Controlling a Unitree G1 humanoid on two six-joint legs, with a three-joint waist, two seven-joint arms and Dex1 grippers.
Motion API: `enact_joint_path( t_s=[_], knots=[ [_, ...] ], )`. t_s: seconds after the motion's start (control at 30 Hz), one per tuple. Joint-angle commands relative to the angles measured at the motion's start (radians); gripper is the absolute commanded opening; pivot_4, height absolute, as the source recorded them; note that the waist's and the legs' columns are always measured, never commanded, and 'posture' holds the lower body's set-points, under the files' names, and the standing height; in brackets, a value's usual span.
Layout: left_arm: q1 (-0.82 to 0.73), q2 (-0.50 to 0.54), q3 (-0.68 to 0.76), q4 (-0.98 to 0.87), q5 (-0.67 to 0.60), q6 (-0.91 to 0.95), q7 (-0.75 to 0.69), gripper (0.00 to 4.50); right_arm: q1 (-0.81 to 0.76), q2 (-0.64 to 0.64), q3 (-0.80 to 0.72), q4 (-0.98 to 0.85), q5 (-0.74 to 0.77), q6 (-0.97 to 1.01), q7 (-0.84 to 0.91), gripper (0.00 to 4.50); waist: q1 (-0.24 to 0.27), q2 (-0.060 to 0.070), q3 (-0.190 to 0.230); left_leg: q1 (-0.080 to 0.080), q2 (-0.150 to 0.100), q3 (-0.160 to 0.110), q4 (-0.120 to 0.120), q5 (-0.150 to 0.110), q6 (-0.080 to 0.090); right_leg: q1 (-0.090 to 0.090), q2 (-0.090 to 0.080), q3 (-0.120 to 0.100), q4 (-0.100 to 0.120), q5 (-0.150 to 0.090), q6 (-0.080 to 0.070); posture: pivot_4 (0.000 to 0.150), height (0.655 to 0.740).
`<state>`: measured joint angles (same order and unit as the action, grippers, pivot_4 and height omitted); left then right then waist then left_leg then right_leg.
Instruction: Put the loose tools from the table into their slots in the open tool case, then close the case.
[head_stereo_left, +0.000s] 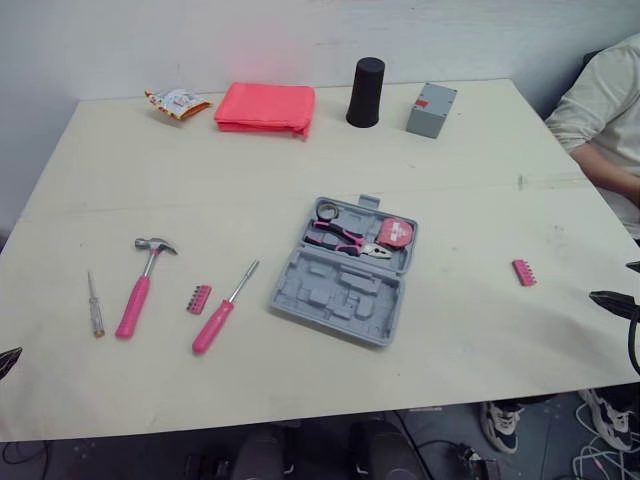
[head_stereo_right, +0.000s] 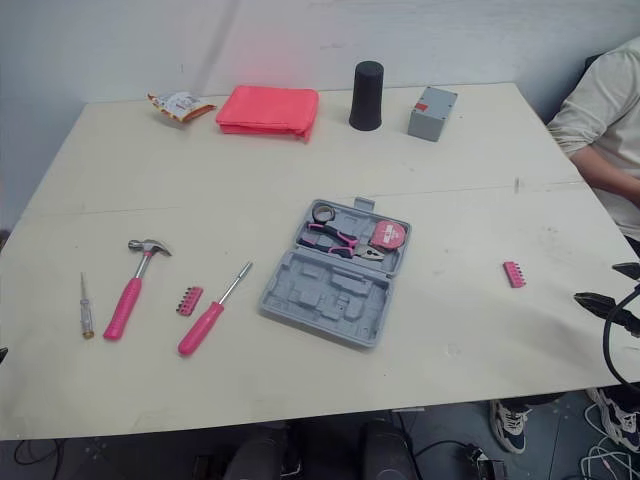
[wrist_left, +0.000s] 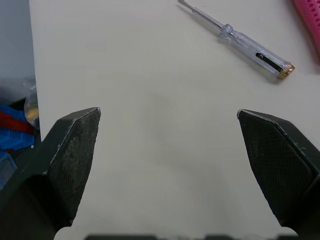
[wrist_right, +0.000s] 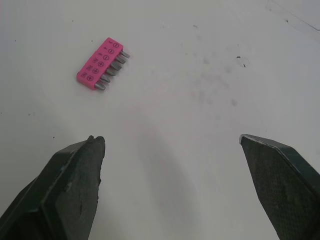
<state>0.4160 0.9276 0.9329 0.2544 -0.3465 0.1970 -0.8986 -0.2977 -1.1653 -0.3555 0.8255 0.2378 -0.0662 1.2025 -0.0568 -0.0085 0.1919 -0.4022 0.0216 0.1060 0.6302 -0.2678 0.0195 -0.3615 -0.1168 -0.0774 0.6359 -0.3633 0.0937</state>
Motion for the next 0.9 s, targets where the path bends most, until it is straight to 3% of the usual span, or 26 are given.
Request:
enact_joint_path(
  t_s=[0.03, 0.27, 0.4, 0.57, 0.77, 0.87, 0.9],
  knots=[
    [0.004, 0.017, 0.012, 0.009, 0.005, -0.002, 0.003, 4.45, 0.008, -0.002, -0.038, -0.027, 0.032, 0.014, -0.005, 4.5, 0.0, 0.0, 0.0, 0.0, 0.0, 0.0, 0.0, 0.001, 0.001, 0.0, 0.0, 0.0, 0.0, 0.0, 0.0, 0.15, 0.7361],
    [-0.012, 0.035, -0.015, 0.0, 0.013, 0.0, -0.004, 4.45, 0.056, 0.009, -0.052, -0.093, 0.054, 0.039, -0.02, 4.5, 0.001, 0.0, 0.0, 0.0, 0.0, 0.0, 0.0, 0.001, 0.001, 0.0, 0.0, 0.0, 0.0, 0.0, 0.0, 0.15, 0.7361],
    [-0.11, 0.075, -0.102, -0.154, -0.043, 0.078, -0.026, 4.45, 0.116, 0.05, -0.086, -0.331, 0.152, 0.216, -0.027, 4.5, 0.009, -0.001, 0.0, 0.0, 0.0, -0.001, 0.001, 0.001, 0.001, 0.0, 0.0, 0.0, 0.001, 0.0, 0.0, 0.15, 0.7361],
    [-0.429, 0.131, -0.432, -0.263, -0.034, 0.162, -0.032, 4.45, 0.196, 0.143, -0.043, -0.733, 0.188, 0.423, -0.172, 4.5, 0.029, -0.002, -0.001, 0.0, 0.0, -0.003, 0.001, 0.001, -0.002, 0.001, 0.0, -0.001, 0.004, 0.0, 0.0, 0.15, 0.7361],
    [-0.914, -0.047, -0.854, -0.199, 0.077, 0.265, 0.002, 4.45, 0.12, 0.265, 0.094, -0.973, 0.15, 0.623, -0.389, 4.5, 0.04, -0.002, -0.001, -0.003, -0.002, -0.002, 0.004, 0.007, 0.003, -0.001, 0.002, 0.0, 0.012, 0.001, 0.002, 0.15, 0.7361],
    [-1.032, -0.128, -0.971, -0.101, 0.162, 0.221, 0.011, 3.57, 0.097, 0.283, 0.16, -1.008, 0.104, 0.656, -0.439, 3.66, 0.043, -0.003, -0.001, -0.005, -0.002, 0.002, 0.009, 0.008, 0.004, -0.005, 0.003, 0.0, 0.017, 0.001, 0.002, 0.15, 0.7361],
    [-1.058, -0.149, -0.998, -0.068, 0.181, 0.201, 0.006, 3.09, 0.086, 0.292, 0.181, -1.012, 0.09, 0.659, -0.456, 3.11, 0.043, -0.003, -0.001, -0.004, -0.002, 0.004, 0.009, 0.007, 0.004, -0.006, 0.004, 0.0, 0.017, 0.001, 0.003, 0.15, 0.7361]
  ],
)
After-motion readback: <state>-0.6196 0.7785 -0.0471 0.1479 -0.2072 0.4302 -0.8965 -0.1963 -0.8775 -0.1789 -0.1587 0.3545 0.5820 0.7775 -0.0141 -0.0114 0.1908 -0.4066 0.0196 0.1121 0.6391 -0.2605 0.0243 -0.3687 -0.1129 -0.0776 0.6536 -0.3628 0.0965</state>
